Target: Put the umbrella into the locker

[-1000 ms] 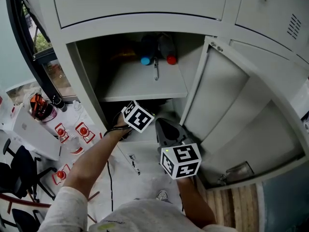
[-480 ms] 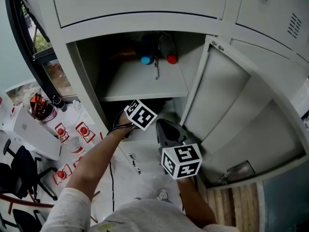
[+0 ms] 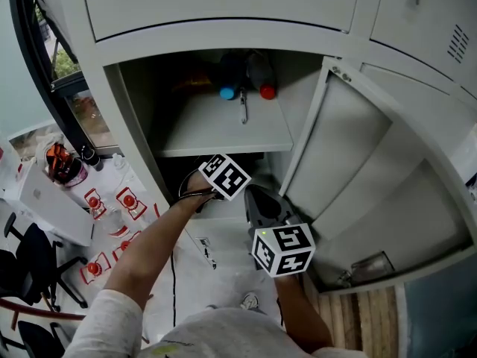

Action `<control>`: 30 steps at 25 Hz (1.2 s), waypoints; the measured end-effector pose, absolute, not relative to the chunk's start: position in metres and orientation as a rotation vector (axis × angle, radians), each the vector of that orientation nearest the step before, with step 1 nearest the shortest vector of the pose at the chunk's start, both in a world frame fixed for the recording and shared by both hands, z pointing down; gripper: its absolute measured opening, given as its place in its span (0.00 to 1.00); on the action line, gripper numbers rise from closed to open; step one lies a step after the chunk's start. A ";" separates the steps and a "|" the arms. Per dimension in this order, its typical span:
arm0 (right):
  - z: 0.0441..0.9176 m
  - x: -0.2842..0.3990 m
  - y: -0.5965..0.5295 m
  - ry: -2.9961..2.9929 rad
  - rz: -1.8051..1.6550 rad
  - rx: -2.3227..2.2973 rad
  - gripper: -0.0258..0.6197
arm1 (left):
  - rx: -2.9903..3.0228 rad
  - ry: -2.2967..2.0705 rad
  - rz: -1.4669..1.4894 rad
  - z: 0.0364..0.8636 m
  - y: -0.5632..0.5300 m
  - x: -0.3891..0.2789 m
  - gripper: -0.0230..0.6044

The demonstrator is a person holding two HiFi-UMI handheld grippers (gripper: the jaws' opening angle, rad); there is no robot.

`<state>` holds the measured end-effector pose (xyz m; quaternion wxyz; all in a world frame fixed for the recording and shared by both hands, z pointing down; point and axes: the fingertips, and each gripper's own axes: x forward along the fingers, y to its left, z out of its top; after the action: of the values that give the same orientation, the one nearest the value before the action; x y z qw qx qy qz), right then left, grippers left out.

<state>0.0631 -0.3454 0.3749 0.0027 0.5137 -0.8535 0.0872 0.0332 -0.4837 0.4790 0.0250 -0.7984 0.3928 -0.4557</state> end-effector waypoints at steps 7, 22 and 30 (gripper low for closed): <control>0.379 0.061 -0.347 -2.674 0.287 1.603 0.04 | -2.486 1.207 -1.412 0.480 -0.485 0.035 0.45; 0.383 0.055 -0.346 -2.669 0.298 1.583 0.04 | -2.486 1.238 -1.530 0.494 -0.478 0.024 0.46; 0.383 0.053 -0.345 -2.673 0.300 1.572 0.04 | -2.483 1.259 -1.509 0.492 -0.480 0.024 0.48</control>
<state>0.0534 -0.3454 0.3835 0.0132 0.5045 -0.8579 0.0964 0.0235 -0.4802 0.4922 -0.0124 -0.7841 0.3976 -0.4764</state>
